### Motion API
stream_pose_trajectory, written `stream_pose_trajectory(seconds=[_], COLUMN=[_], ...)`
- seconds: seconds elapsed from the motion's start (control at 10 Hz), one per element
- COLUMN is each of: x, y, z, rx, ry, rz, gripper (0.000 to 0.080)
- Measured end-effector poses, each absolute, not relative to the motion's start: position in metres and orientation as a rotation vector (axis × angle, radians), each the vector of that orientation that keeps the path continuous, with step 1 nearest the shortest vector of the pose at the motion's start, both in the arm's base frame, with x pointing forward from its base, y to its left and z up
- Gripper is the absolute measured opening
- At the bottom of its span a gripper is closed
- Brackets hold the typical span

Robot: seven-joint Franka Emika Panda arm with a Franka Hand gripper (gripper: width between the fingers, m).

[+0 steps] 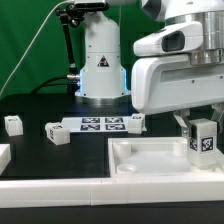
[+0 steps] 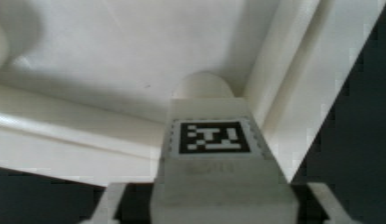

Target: Assemble one leg

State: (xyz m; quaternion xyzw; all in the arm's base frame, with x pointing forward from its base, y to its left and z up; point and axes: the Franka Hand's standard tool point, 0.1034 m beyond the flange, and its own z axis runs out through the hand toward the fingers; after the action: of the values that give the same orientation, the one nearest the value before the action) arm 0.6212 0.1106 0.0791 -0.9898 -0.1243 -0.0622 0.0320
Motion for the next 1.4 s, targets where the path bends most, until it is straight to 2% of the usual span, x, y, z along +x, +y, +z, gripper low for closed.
stream_pose_trajectory(seconds=[0.2, 0.8, 1.4], x=[0.6215, 0.6196, 0.6191], y=[0.1105, 0.1172, 0.1168], z=[0.0784, 0.0765, 0.0765], rx=[-3.052, -2.809, -2.478], ry=[-0.306, 1.187, 1.728], rz=[-0.193, -0.143, -0.092], gripper=[0.0291, 0.0291, 0.0292])
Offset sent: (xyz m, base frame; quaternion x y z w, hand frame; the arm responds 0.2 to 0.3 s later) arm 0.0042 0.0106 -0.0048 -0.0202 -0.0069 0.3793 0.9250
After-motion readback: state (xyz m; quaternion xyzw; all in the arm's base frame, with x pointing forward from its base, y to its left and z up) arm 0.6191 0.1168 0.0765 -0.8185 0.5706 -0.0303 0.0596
